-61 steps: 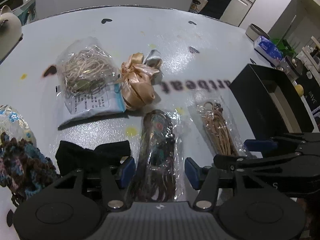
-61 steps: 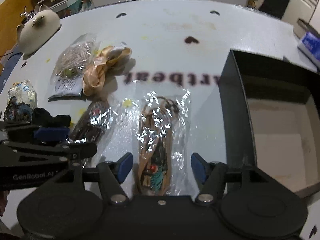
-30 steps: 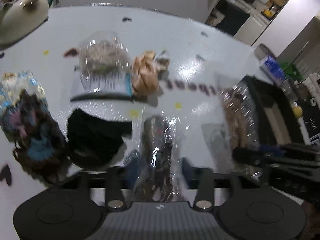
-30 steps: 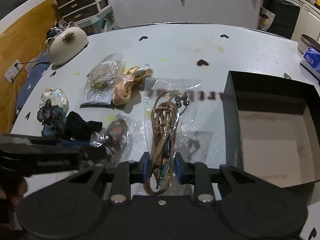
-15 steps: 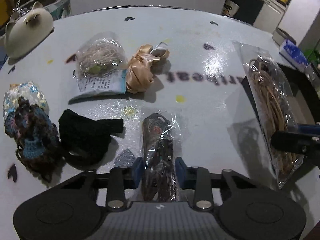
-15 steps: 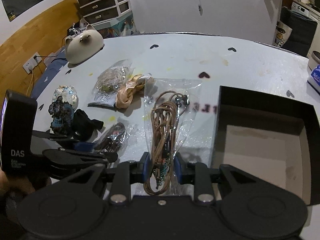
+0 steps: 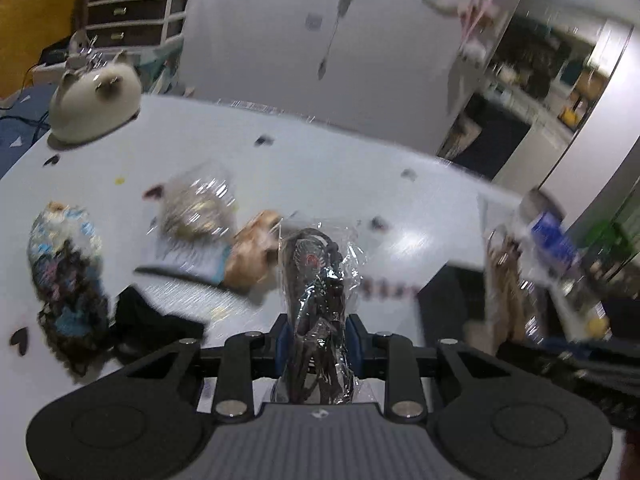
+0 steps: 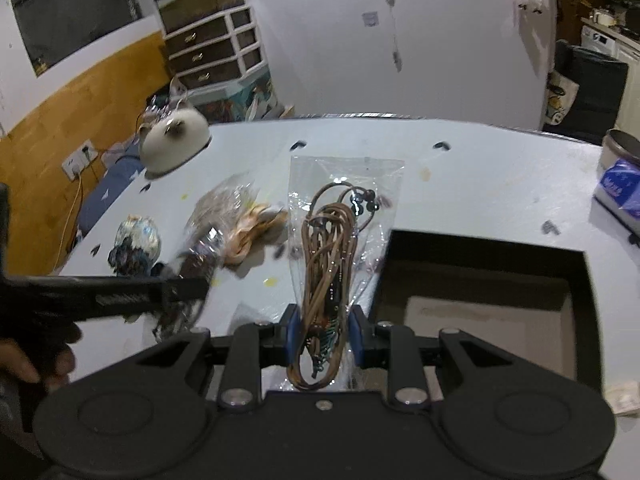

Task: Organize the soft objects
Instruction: 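Grasp the bagged dark cable with the left tool while right lifts cord, then lower both bags into the black box and open both tools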

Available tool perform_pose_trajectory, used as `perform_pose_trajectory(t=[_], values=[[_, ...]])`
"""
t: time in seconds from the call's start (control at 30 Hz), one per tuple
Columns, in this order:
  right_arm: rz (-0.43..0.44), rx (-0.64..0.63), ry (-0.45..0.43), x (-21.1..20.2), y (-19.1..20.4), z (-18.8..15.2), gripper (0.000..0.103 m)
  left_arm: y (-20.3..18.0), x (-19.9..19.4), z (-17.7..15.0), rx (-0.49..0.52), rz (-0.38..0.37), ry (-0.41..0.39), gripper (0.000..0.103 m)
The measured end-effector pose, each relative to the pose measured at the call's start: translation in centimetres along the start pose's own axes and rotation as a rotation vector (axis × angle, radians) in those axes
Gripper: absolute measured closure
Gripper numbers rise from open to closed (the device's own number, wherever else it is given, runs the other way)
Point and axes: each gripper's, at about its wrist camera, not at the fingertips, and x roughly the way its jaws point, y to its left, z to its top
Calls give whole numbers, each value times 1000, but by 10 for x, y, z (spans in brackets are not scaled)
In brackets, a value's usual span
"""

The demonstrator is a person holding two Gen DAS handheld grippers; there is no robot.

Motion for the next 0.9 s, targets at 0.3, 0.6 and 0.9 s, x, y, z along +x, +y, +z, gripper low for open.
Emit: perform_pose_trajectory(t=[0.3,0.6,0.9], values=[[-64,69,-17,-22,-64,-1,76,-77,15,9,19,-146,-25,72],[-119,119,33,-30,-120,-15,76,-141,55,0,-19,-276,86,72],[-121,85,140,-16,-141,-22,72,-163,99,-15,-81,-270,253,72]])
